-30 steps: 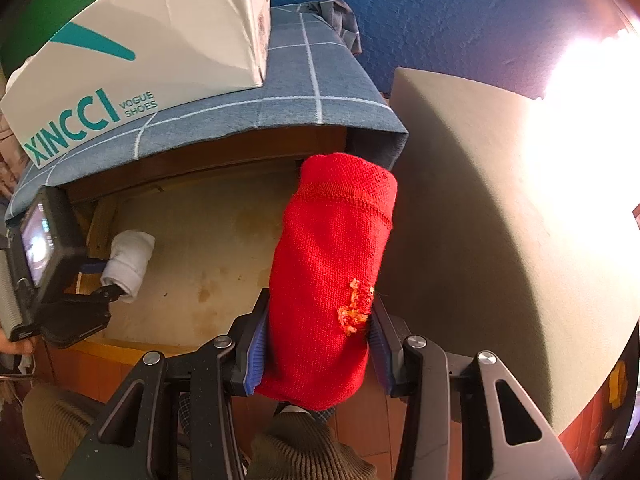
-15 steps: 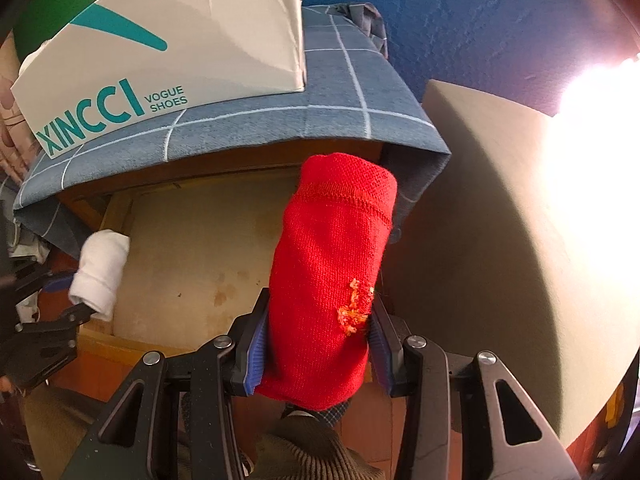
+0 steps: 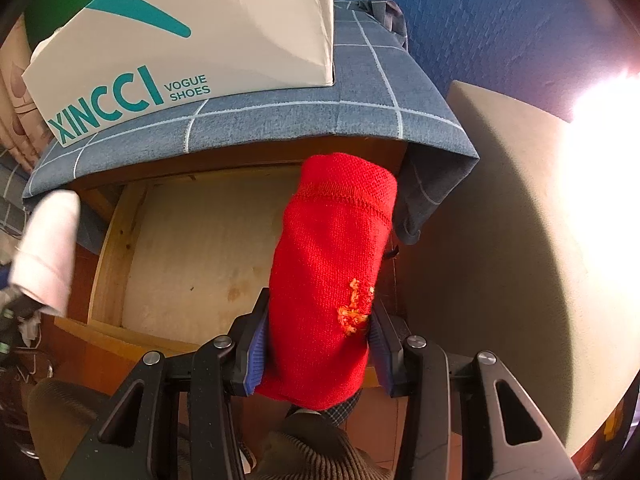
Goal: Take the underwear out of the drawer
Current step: 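Lift the white sock out of the drawer with the left gripper toward the white box, then lower the white sock into the white box and open the left gripper, then withdraw the open left gripper while the right gripper carries the red cloth to the box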
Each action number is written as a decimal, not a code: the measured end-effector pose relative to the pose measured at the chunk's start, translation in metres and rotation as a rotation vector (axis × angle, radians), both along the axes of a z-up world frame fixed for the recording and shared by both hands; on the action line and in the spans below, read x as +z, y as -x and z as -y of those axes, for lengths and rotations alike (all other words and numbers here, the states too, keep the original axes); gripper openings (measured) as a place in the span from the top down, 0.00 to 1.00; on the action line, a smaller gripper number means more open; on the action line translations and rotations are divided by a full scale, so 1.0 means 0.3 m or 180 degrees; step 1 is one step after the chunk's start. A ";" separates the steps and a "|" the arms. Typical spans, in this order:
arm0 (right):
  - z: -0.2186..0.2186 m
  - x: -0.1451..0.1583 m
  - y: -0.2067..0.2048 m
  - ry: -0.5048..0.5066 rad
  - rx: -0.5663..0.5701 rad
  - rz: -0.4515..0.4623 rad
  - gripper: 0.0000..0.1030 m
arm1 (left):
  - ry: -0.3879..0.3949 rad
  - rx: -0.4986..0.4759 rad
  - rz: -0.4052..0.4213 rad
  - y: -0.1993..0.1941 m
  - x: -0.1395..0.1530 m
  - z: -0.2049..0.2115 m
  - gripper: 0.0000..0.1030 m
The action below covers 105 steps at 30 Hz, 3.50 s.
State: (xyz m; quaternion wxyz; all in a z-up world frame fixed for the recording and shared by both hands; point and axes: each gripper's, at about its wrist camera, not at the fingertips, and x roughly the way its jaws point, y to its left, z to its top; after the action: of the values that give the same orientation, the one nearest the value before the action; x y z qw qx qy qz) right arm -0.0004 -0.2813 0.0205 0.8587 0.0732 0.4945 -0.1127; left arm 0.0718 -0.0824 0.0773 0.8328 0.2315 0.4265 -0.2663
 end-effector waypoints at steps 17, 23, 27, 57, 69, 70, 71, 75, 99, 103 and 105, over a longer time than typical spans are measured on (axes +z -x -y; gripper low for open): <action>0.008 -0.001 0.005 -0.0064 0.0023 0.0029 0.60 | 0.0531 0.0611 0.0797 -0.126 0.577 -0.008 0.70; 0.009 -0.001 0.007 -0.0066 0.0047 0.0033 0.60 | 0.0549 0.0813 0.0894 -0.276 0.642 0.057 0.70; 0.010 -0.001 0.006 -0.0068 0.0052 0.0027 0.60 | 0.0507 0.0883 0.0821 -0.384 0.617 0.109 0.70; -0.016 -0.015 -0.006 -0.0062 0.0129 -0.0076 0.60 | -0.0174 0.0693 0.0582 -0.537 0.287 0.306 0.45; -0.020 -0.015 -0.003 -0.0020 0.0128 -0.0078 0.60 | 0.0067 0.0678 0.0936 -0.329 0.433 0.197 0.43; -0.019 -0.015 -0.004 -0.0020 0.0128 -0.0078 0.60 | 0.0086 0.0690 0.0963 -0.303 0.438 0.176 0.43; -0.019 -0.014 -0.004 -0.0021 0.0128 -0.0074 0.60 | 0.0113 0.0717 0.0974 -0.273 0.438 0.152 0.43; -0.018 -0.011 -0.002 -0.0018 0.0128 -0.0061 0.60 | 0.0143 0.0857 0.0974 -0.178 0.397 0.064 0.43; -0.049 0.103 0.050 -0.0217 0.0355 0.0200 0.60 | 0.0130 0.1682 0.0131 0.074 -0.182 -0.114 0.43; -0.058 0.200 0.060 -0.0167 0.0415 0.0310 0.60 | 0.0158 0.1758 0.0061 0.061 -0.205 -0.126 0.43; -0.055 0.263 0.063 -0.0171 0.0437 0.0406 0.60 | 0.0171 0.1783 0.0069 0.057 -0.206 -0.127 0.43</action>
State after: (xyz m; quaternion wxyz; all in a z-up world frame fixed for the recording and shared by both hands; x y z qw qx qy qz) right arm -0.0192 -0.2649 0.0994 0.8919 0.0692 0.4455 -0.0354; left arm 0.0547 -0.0442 0.0155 0.8843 0.0853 0.4577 -0.0345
